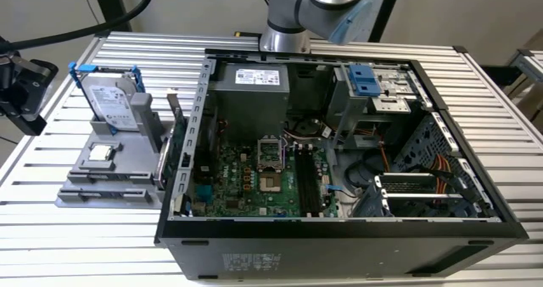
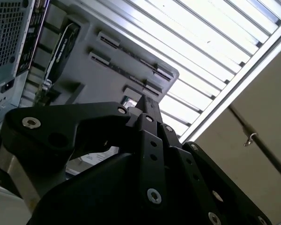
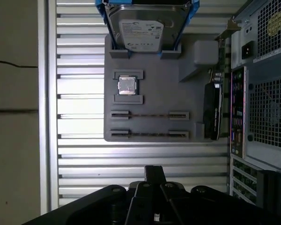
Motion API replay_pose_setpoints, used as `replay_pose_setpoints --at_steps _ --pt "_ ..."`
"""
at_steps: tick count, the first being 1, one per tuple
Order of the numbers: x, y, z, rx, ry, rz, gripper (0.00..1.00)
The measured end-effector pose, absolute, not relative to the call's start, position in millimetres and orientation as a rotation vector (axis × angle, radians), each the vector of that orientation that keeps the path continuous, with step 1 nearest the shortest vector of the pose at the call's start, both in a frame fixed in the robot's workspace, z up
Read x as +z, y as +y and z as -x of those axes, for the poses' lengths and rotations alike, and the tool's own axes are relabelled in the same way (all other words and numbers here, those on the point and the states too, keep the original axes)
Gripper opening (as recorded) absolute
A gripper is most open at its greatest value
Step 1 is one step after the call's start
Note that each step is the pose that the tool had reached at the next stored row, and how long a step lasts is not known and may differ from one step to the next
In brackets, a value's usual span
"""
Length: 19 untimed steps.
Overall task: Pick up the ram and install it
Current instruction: 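Pick up the ram and move it above insertion slot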
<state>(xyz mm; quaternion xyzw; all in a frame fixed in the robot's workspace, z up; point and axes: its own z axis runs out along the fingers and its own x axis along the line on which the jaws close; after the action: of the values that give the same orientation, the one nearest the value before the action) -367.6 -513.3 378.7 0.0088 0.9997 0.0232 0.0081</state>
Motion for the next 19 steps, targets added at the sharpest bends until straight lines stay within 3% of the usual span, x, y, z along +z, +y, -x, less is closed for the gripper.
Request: replay_pose_setpoints --at_steps 19 --pt "378.7 -513.3 369.8 0.073 3.125 0.065 0.0"
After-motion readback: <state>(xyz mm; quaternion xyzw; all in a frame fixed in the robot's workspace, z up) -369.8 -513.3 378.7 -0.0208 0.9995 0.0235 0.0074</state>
